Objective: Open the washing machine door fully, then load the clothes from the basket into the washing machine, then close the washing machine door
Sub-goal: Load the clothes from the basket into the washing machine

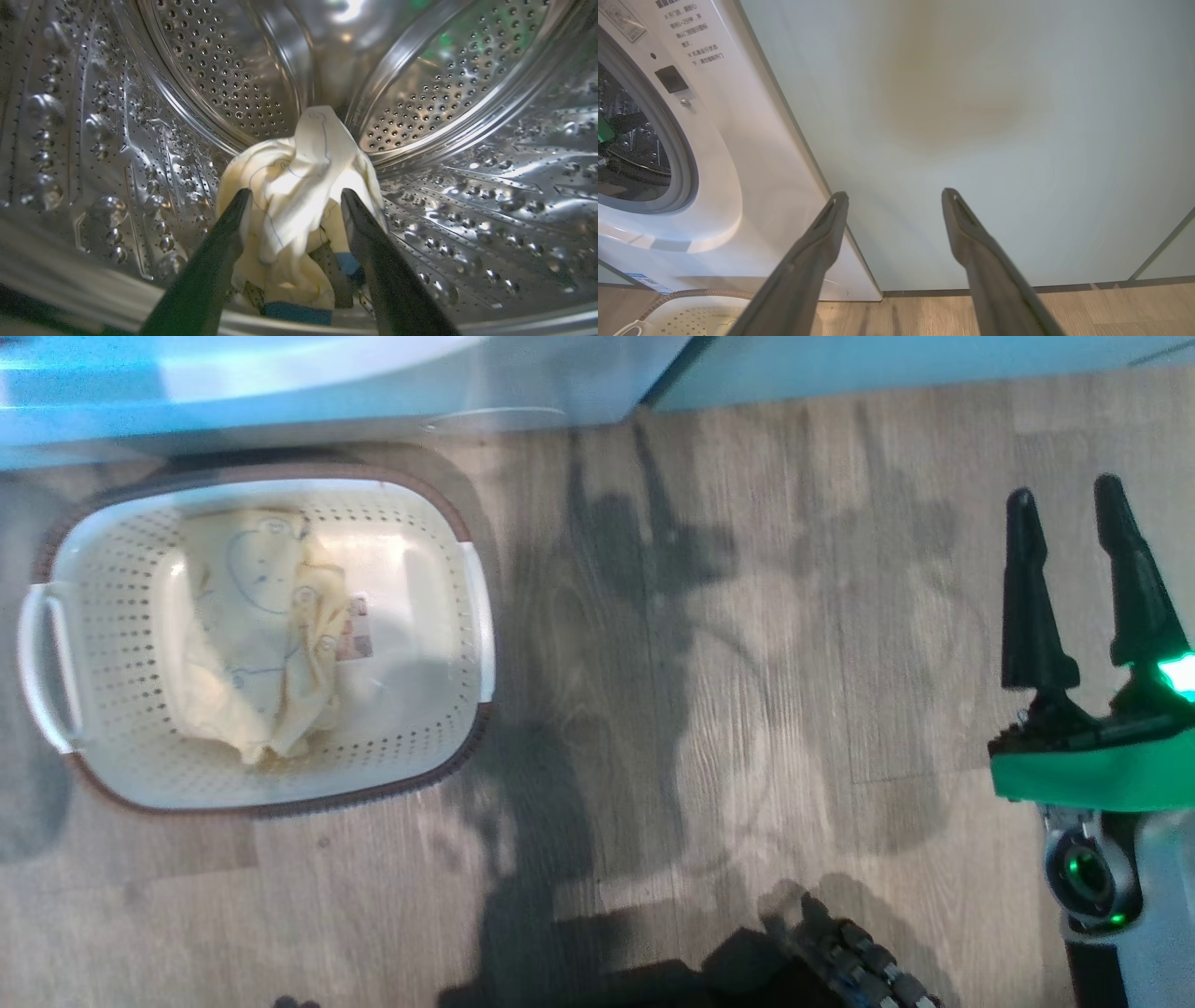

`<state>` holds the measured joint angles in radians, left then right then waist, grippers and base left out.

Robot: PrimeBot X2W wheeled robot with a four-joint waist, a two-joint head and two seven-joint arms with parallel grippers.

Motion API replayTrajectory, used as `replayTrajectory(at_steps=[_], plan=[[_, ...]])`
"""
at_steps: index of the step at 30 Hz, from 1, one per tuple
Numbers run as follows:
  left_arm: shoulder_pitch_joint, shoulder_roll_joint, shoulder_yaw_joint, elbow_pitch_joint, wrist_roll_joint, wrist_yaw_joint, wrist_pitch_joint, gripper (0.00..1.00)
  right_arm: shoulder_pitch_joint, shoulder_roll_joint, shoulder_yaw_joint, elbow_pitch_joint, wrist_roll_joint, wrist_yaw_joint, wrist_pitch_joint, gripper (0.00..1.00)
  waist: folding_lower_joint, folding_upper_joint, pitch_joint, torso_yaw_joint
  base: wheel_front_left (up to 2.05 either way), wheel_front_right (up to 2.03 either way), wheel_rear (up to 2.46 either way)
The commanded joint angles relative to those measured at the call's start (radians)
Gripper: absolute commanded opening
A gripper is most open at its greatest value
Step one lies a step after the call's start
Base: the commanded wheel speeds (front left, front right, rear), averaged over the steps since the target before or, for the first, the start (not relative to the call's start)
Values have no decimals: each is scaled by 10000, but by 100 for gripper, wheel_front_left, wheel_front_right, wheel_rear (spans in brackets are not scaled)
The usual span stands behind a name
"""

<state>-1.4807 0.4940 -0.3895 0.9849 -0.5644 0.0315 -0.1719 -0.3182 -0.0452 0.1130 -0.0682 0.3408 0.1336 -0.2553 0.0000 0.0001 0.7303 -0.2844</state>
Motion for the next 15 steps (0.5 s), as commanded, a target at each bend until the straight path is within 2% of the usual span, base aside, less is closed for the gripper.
replayTrajectory(at_steps=[1,4,8,9,15], plan=[[508,285,179,-560,-128,151,-293,100,443,-51,13,-257,-155,-29,-65,100,0,-1,-298,297,0,0,0],[1051,208,251,-979,-240,203,-482,100,500,-51,-63,-280,-243,-29,-65,100,0,-1,-419,426,0,0,0],[2341,112,391,-2298,-360,457,-743,100,581,-51,-198,-331,-492,-29,-65,100,0,-1,-608,676,0,0,0],[3107,115,464,-3203,-325,709,-817,100,633,-51,-268,-340,-614,-29,-65,100,0,-1,-715,793,0,0,0],[5702,169,675,-6455,73,1769,-888,100,762,-51,-440,-356,-1108,-29,-65,100,0,-1,-1131,1147,0,0,0]])
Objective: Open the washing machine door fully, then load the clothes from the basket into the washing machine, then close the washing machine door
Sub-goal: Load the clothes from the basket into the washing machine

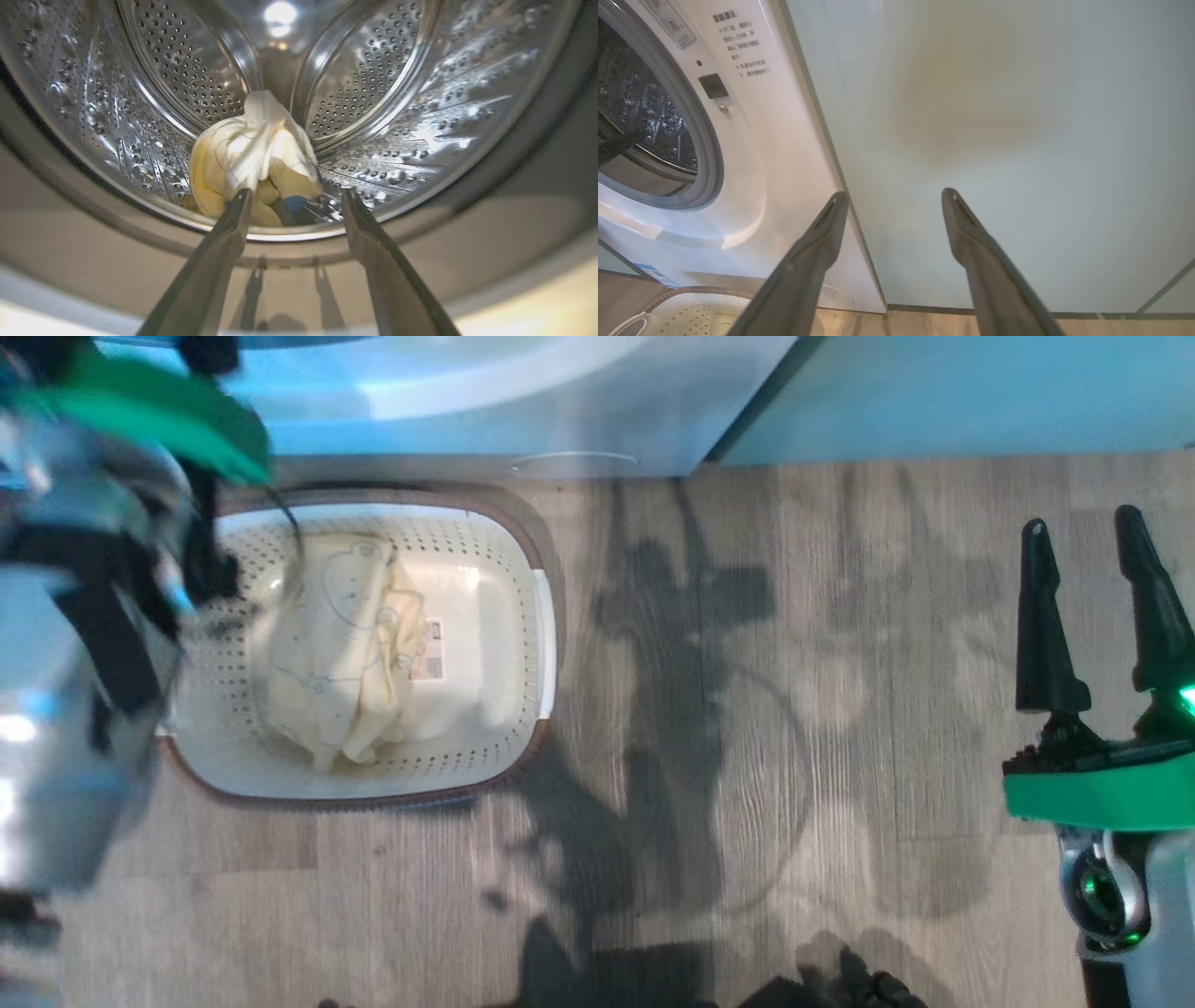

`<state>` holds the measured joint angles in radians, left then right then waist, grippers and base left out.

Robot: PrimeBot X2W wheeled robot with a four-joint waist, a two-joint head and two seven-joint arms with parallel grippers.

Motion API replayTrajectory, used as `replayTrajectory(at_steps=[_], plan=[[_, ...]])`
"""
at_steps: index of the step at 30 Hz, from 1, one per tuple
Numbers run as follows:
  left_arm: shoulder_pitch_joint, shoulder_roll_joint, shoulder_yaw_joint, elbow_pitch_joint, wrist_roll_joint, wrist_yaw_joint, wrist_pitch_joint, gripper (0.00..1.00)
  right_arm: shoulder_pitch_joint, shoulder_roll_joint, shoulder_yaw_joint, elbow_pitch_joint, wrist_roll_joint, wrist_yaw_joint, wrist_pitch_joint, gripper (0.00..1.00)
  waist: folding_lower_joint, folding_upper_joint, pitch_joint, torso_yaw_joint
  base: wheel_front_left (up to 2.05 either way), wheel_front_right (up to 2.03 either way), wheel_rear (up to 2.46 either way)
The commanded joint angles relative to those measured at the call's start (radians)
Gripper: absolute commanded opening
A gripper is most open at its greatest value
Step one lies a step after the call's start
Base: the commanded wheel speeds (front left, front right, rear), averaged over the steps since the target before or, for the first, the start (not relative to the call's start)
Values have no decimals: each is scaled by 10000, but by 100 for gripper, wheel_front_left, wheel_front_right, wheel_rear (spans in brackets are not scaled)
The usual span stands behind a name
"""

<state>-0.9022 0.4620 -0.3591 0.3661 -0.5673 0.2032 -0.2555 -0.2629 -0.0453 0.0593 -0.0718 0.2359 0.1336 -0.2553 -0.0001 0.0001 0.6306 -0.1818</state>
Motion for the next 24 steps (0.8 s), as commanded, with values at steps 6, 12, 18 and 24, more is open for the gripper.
replayTrajectory(at_steps=[6,12,18,24], plan=[[2605,585,754,-3176,687,1158,-59,100,432,-49,-18,-249,-389,-29,-65,100,1,-1,-767,371,0,0,0],[4930,510,1156,-4871,894,1724,-61,100,834,-49,-104,-108,-628,-29,-65,100,1,-1,-1555,625,0,0,0],[6678,82,1294,-5722,1087,1883,-61,100,1372,-49,-198,18,-795,-29,-65,100,1,-1,-2499,929,0,0,0],[7904,-457,1584,-5837,1081,1694,-62,100,1855,-49,-132,253,-873,-29,-65,100,1,-1,-3511,1042,0,0,0]])
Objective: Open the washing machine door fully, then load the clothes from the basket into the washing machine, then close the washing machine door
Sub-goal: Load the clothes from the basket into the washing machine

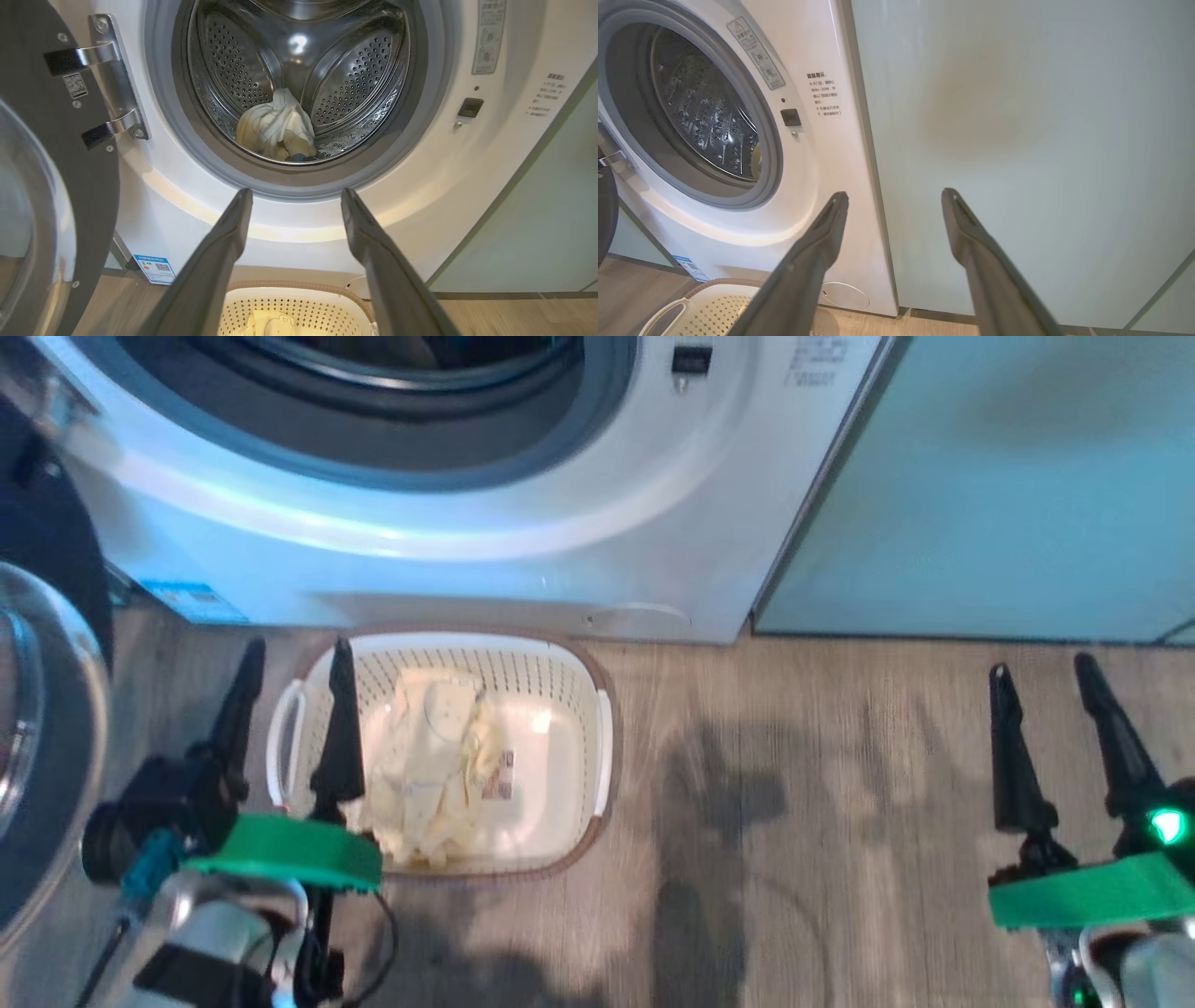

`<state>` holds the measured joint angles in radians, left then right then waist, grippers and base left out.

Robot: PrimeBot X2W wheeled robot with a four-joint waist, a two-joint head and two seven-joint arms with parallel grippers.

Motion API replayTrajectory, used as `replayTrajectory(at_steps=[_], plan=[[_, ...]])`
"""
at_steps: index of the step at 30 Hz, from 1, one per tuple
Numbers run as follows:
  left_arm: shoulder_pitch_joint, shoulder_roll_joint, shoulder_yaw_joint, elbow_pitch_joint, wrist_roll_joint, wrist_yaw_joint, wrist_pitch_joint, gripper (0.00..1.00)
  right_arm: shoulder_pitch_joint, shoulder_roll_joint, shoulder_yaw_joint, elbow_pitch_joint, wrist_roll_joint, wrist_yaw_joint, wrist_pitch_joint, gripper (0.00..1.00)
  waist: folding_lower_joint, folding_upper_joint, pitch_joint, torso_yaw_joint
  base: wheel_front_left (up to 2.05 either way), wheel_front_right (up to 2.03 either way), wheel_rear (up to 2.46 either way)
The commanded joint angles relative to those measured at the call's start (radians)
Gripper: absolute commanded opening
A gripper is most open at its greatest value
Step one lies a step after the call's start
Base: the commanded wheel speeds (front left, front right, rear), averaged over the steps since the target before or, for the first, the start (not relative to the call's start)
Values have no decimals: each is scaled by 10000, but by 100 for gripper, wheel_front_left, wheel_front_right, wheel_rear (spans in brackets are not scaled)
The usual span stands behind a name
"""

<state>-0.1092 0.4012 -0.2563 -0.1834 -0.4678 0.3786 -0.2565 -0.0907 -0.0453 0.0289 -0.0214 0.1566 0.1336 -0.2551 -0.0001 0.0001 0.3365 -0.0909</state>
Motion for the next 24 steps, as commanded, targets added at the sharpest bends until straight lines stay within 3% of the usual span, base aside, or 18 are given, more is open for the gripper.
replayTrajectory(at_steps=[1,24], plan=[[140,99,603,-321,125,-103,-52,100,224,-49,170,-221,-101,-29,-67,100,1,-1,-756,143,0,0,0],[2009,-789,940,101,909,-790,-53,100,1810,-49,414,-165,-157,-29,-67,100,1,-1,-2701,34,0,0,0]])
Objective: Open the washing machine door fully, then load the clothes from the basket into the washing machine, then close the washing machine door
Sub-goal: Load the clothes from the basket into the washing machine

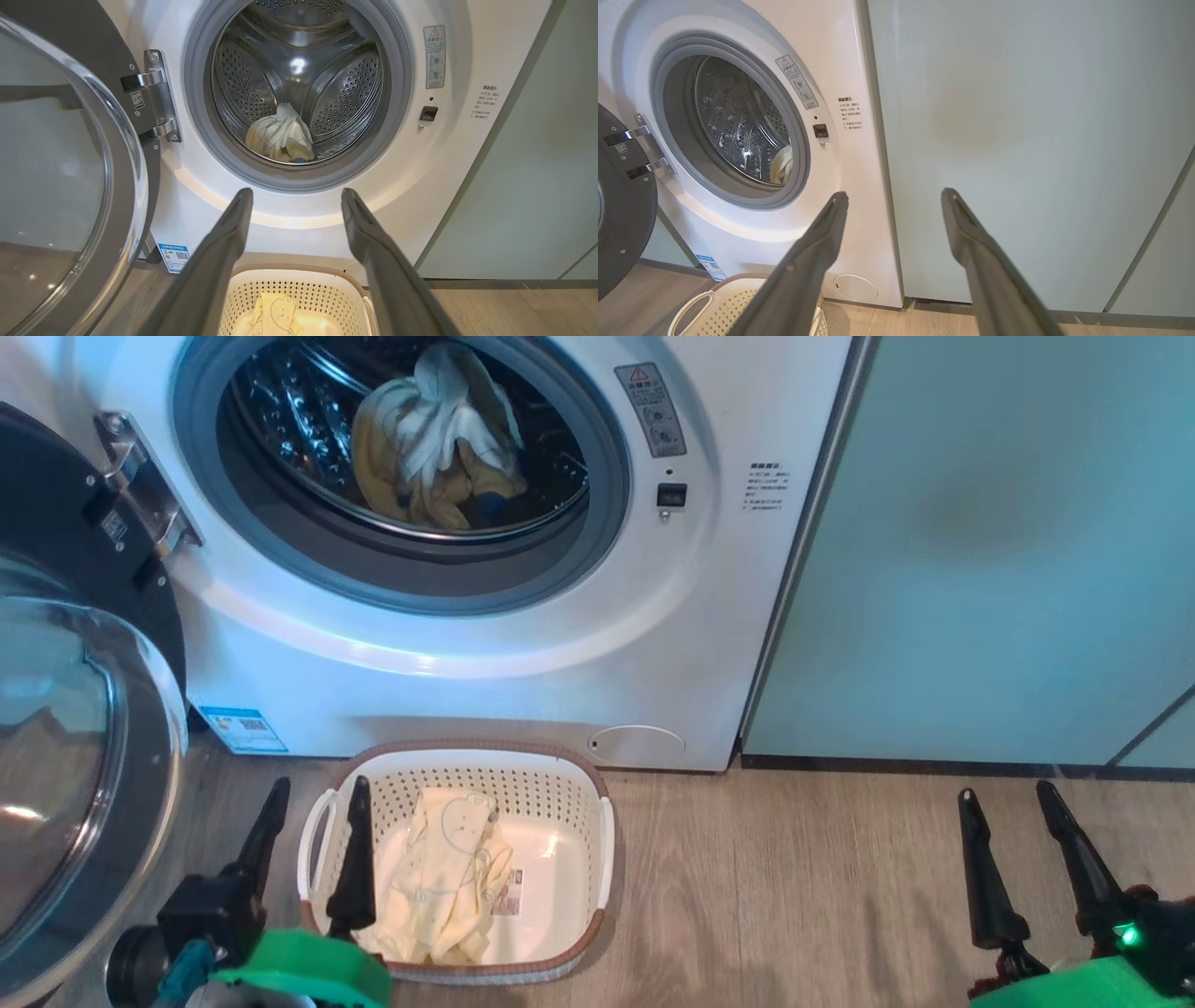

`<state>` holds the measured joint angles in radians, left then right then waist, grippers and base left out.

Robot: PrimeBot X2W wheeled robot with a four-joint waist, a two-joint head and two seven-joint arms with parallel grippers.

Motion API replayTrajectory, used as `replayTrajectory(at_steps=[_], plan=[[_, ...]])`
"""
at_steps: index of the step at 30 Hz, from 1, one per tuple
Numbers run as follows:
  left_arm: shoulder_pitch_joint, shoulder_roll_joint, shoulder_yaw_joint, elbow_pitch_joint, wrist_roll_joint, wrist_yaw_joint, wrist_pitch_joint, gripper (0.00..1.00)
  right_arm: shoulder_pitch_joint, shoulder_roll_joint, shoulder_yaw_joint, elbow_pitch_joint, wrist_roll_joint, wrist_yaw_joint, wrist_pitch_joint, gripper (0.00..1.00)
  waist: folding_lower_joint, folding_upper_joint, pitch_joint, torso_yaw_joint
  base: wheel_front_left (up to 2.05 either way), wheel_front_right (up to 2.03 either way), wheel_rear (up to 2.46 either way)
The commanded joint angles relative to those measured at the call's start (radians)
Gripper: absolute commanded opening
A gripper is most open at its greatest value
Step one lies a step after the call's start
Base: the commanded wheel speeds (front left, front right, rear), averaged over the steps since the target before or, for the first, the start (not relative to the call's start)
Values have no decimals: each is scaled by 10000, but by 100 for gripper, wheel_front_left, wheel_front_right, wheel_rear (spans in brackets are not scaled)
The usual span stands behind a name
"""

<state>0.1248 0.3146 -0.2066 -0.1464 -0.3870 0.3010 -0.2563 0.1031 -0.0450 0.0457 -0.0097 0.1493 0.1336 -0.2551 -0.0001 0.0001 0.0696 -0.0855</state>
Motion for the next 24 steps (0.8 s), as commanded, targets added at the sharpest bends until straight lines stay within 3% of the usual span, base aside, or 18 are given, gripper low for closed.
replayTrajectory(at_steps=[1,24], plan=[[-306,63,454,-254,110,-29,-55,100,-115,-52,249,-281,-88,-29,-67,100,1,-1,-71,-30,0,0,0],[-319,-154,379,59,135,-361,-55,100,-83,-52,267,-217,-54,-29,-67,100,1,-1,-265,-100,0,0,0]])
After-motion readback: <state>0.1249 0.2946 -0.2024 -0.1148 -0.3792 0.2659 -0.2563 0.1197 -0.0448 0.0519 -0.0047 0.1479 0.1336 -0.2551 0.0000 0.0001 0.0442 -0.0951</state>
